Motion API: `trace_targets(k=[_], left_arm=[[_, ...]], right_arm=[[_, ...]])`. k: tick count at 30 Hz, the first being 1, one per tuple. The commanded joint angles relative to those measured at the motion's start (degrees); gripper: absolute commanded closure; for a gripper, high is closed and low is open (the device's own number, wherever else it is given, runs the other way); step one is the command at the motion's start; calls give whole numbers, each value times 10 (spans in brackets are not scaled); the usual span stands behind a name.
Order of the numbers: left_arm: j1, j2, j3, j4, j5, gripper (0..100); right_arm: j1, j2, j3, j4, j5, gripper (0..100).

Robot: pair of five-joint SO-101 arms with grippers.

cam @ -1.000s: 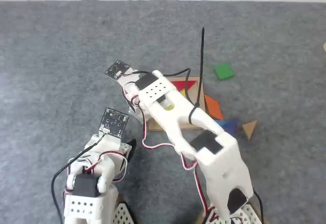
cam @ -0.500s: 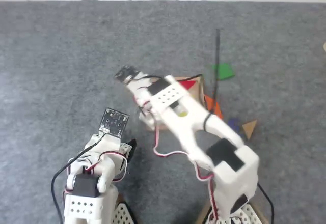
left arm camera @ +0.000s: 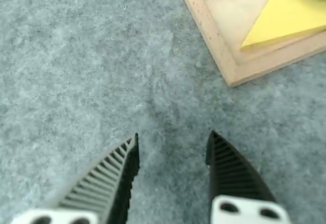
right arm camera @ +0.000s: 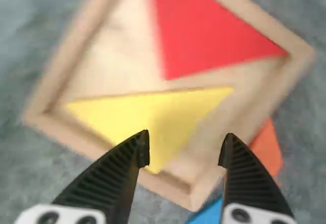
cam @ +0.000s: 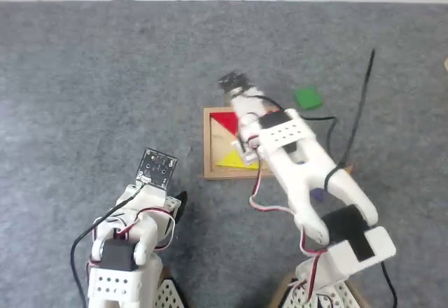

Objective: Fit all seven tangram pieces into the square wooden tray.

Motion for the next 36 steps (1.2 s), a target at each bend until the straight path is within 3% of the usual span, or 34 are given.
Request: trace_targets(k=[1,13,18,22,27,36], left_arm=[[-3,-11,-6,2,-4,788],[-3,-11,-6,2,-4,788],[-3,-11,-6,2,-4,788],[-3,-11,-6,2,-4,788],[-3,-11,-6,2,-4,788],[-3,-11,-6,2,-4,788]], right_arm=[[1,7,-4,-26,11,782],[-109,97,-78,-22,39,779],[-146,134,-128,15,110,779],[-141,121,-126,22,83,780],[-69,0,-68,18,61,782],[-20,-335,156,-12,53,783]])
